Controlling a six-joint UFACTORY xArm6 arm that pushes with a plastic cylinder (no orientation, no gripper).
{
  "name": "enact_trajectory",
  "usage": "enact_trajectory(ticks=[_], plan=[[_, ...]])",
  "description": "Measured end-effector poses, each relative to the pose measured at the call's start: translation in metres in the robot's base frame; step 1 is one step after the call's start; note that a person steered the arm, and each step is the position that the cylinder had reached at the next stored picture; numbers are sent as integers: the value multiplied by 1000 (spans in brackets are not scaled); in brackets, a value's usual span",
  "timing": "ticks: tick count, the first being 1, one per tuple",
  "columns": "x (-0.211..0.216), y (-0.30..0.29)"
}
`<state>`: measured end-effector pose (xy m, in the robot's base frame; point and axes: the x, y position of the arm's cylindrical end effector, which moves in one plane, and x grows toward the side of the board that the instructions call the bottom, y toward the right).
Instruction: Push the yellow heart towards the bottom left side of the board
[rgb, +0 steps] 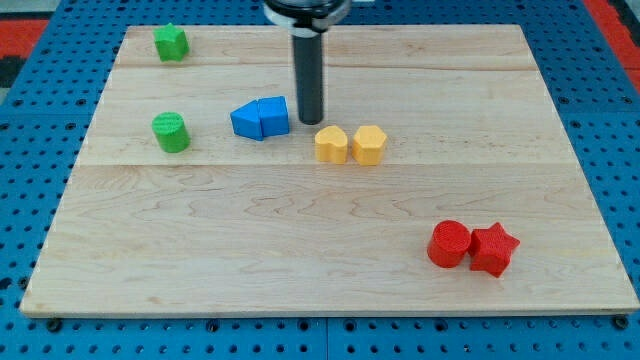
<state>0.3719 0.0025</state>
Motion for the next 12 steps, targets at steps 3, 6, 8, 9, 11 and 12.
enact_trajectory(ticks=[3, 6, 8, 9, 11, 12], plan=[[-4, 23], [-6, 23], [-38, 39], [-10, 34], [2, 86], [22, 105]])
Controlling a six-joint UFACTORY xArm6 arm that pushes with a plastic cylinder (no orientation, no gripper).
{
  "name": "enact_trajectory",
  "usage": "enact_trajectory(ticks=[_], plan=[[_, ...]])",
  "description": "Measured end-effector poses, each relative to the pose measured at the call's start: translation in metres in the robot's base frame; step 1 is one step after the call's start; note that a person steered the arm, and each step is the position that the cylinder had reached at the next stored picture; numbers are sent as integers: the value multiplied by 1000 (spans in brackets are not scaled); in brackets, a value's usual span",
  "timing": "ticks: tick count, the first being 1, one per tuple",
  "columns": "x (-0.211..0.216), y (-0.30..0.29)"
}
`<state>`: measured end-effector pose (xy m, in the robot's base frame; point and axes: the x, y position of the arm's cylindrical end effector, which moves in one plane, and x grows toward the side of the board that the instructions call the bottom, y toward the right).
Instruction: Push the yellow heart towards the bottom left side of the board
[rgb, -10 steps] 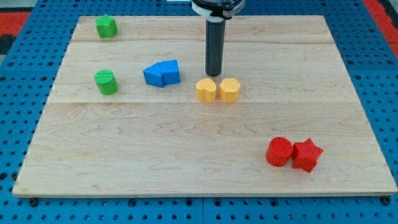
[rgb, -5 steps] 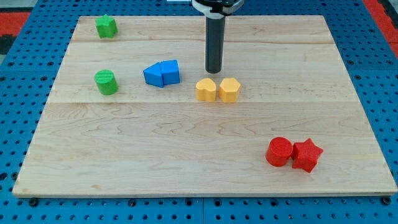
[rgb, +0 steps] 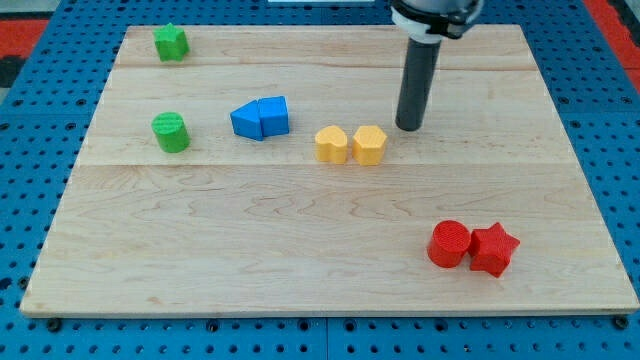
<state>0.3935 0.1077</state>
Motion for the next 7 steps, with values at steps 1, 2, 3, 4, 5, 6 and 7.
enact_trajectory(ticks=[1, 2, 3, 4, 5, 6, 7], plan=[[8, -13], [8, -41], [8, -70], [14, -102], [52, -130], [78, -208], [95, -250]])
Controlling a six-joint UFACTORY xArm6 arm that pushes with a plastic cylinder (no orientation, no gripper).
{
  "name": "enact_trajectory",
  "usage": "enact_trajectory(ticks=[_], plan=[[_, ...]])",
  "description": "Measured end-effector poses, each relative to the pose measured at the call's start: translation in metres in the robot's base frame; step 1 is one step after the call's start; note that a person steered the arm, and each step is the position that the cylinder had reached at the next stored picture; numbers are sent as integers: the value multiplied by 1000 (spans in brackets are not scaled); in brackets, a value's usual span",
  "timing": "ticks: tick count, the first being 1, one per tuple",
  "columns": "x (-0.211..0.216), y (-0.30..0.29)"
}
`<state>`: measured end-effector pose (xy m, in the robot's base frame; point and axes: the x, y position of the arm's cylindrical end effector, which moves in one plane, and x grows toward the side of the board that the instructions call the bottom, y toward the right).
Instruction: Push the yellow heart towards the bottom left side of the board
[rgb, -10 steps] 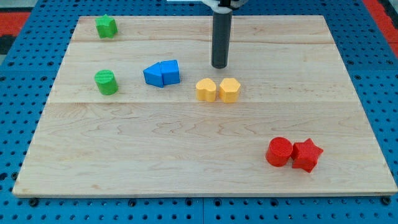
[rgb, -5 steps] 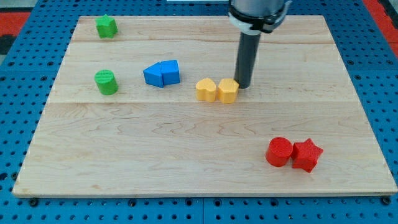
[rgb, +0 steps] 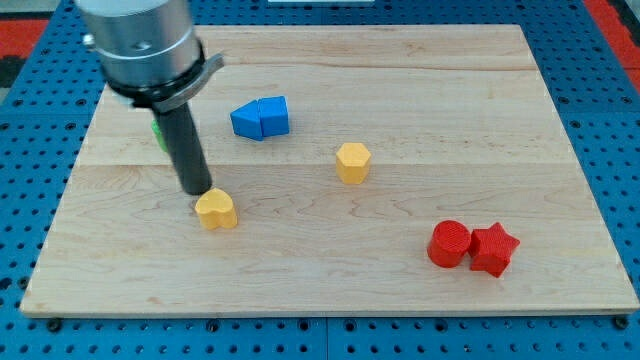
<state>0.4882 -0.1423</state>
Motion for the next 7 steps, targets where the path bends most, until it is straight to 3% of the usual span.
enact_trajectory(ticks=[1, 2, 3, 4, 6, 7], plan=[[-5, 69], [27, 73], [42, -16], [44, -55], [48, 145], [20, 203]])
